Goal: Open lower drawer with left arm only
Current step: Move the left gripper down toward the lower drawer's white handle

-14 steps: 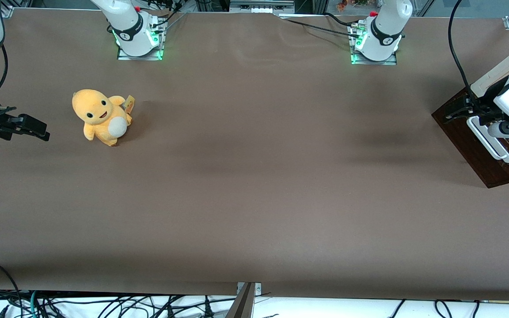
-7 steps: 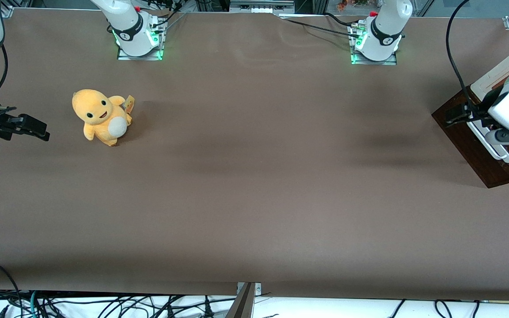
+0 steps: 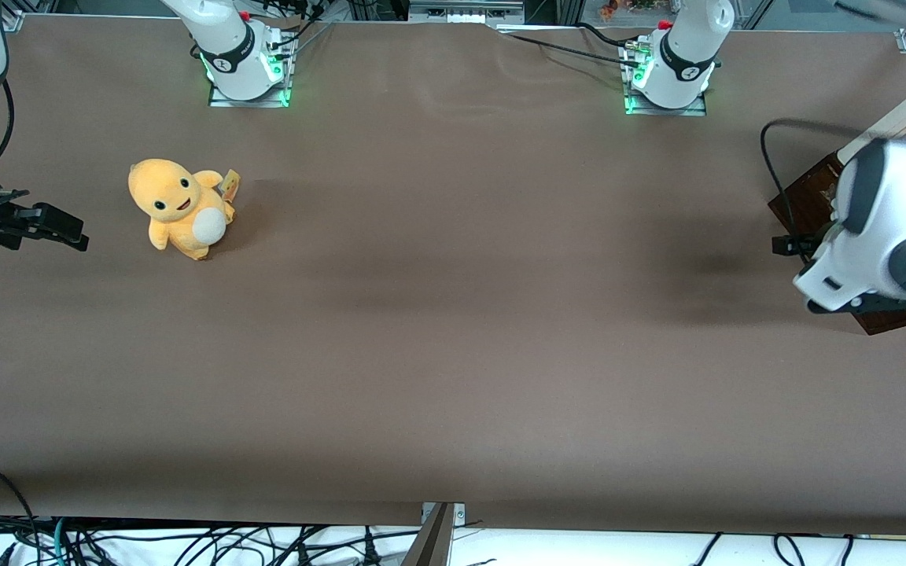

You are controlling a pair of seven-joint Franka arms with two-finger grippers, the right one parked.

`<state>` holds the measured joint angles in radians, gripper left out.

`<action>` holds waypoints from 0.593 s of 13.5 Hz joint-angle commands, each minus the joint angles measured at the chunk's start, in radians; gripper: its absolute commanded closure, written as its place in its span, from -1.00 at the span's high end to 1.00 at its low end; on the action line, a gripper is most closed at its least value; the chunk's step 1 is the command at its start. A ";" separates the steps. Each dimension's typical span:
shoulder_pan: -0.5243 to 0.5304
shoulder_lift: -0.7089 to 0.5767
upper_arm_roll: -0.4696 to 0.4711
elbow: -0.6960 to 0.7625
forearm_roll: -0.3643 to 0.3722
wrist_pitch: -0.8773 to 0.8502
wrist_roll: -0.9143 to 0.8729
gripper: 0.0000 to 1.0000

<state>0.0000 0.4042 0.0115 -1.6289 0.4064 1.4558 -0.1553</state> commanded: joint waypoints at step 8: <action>0.005 0.261 0.010 0.024 0.360 -0.121 -0.191 1.00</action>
<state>0.0010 0.6354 0.0148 -1.6287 0.7251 1.3599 -0.3334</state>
